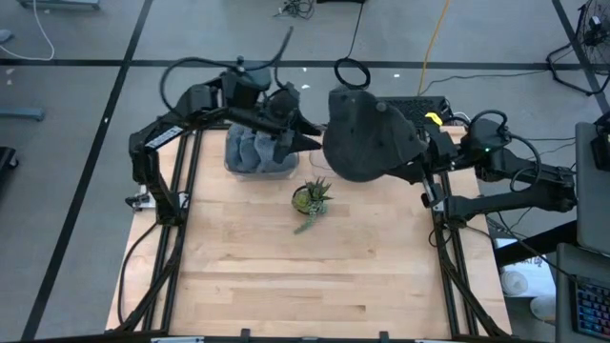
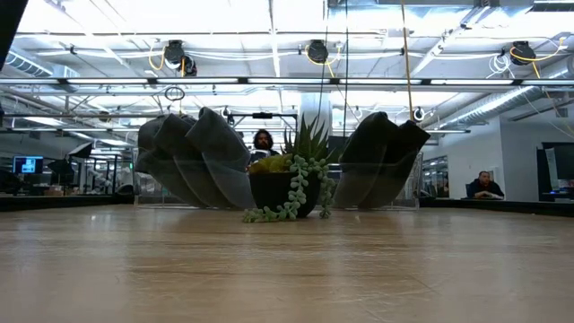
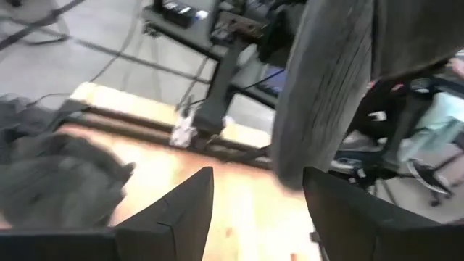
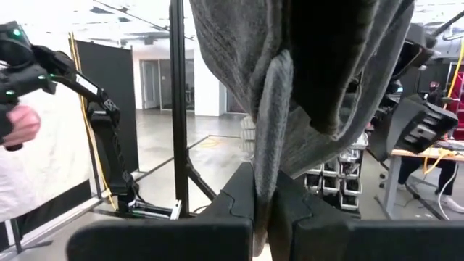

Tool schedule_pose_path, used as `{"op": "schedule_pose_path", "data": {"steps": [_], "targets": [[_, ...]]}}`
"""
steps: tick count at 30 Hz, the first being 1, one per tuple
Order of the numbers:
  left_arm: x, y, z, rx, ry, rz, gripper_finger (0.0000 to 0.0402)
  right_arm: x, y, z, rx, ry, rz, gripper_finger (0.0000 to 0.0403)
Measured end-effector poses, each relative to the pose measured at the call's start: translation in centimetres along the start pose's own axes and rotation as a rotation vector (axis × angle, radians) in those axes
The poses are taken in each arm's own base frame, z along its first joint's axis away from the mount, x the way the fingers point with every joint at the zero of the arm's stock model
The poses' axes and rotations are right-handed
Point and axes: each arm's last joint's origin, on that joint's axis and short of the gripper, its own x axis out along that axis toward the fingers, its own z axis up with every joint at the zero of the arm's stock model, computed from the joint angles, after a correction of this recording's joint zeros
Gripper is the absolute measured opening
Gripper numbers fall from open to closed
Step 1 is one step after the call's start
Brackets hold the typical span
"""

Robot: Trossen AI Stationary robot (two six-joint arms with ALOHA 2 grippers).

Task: Pick & Place hat
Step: Put the black cap into the right transparent bin

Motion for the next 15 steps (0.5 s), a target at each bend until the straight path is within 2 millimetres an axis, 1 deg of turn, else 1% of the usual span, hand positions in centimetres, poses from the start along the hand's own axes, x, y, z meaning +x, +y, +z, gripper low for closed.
{"op": "schedule_pose_path", "data": {"steps": [3, 5, 10, 15], "targets": [[0.8, 0.0, 0.3, 0.017, -0.017, -0.081, 0.0225, 0.2, -0.1, -0.3, 0.003, 0.018, 0.003, 0.0], [1.5, -0.1, 0.7, 0.048, -0.058, -0.132, 0.0228, 0.4, -0.1, -0.4, 0.006, 0.024, 0.024, 0.0], [2.3, -0.2, 0.9, 0.066, -0.075, -0.244, 0.0229, 0.5, -0.2, -0.5, 0.006, 0.025, 0.024, 0.0], [2.4, -0.4, 0.7, 0.097, -0.038, -0.345, 0.0223, 0.5, -0.2, -0.5, 0.005, 0.024, -0.003, 0.0]]}}
